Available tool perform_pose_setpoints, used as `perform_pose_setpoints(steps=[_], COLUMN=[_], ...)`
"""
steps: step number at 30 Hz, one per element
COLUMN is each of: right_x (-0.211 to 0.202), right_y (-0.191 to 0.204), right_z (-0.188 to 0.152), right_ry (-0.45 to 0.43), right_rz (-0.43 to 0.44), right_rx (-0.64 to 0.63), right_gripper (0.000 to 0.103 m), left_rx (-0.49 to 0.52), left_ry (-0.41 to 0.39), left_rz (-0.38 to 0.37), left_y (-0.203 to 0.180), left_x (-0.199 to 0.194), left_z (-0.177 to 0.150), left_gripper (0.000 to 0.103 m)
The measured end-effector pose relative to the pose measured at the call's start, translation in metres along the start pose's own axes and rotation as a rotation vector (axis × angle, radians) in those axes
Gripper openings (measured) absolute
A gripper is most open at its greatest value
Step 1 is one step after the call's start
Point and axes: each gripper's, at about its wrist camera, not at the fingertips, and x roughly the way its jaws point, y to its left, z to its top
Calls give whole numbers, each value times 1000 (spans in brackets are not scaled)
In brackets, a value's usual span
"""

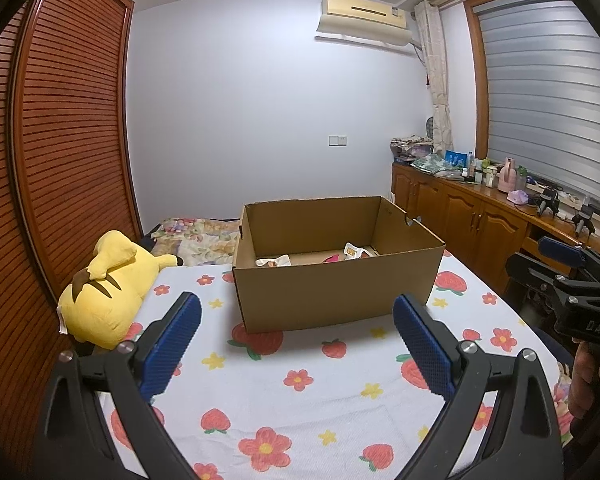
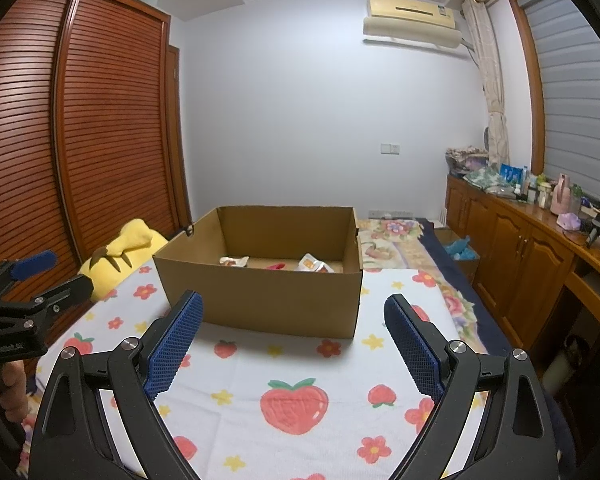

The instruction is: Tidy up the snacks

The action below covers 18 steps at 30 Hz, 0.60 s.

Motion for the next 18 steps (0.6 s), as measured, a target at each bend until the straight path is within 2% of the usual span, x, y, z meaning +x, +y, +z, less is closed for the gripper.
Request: perform_pose_setpoints(steps=[18], right_x=[-1], right_y=[0], right_z=[0], right_ry=[0], right_rz=[0], right_rx=[-1], right_gripper=[94], left_rx=[4], left_ry=[2], left_rz=[-1], left_y=[-1], left_x=[0], left_z=[-1], left_gripper=[98])
